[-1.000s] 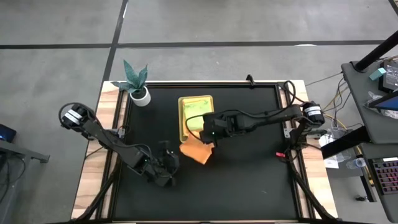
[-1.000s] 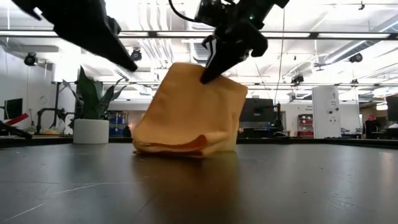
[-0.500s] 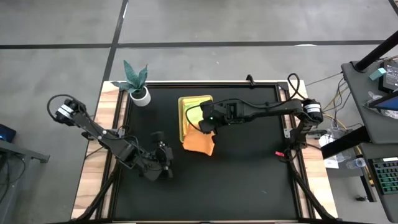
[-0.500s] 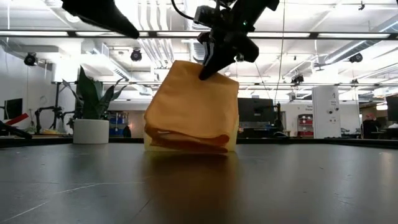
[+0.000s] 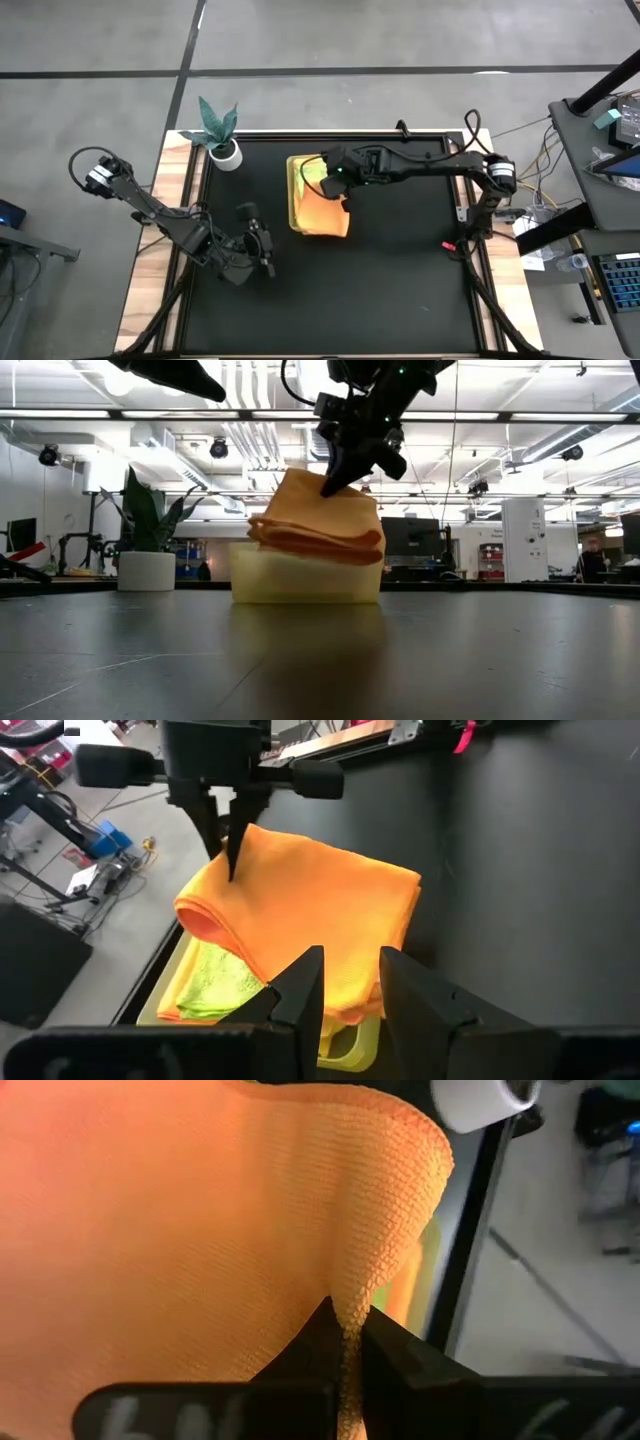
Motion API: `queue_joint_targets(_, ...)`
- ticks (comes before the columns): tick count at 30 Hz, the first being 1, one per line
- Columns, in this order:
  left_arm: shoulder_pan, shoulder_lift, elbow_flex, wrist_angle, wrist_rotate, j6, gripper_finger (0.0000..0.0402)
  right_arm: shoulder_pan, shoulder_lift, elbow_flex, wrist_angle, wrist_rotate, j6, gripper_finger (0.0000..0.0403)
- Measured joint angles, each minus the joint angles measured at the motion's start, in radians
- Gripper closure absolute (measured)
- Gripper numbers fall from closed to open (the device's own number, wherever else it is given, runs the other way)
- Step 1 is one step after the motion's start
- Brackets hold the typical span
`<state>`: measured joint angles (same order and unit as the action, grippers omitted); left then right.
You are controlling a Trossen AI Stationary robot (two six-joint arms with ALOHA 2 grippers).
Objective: Fold microfiber towels
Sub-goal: Put the folded orange microfiber fiber cloth green microfiber cloth into the bin
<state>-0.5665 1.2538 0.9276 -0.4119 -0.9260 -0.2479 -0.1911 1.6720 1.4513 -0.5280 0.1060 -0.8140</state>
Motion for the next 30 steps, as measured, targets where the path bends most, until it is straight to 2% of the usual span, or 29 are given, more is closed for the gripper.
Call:
queue_joint_targets(11,0.004,0.0,0.0,0.0,-0.026,0.003,0.0316,-0.045,0.074,0.001,0.108,0.011,-0.247,0.0392)
queue_joint_targets(30,0.004,0.0,-0.002,0.0,-0.031,0.002,0.0316,-0.111,0.15,0.0,0.243,0.052,-0.467,0.0392)
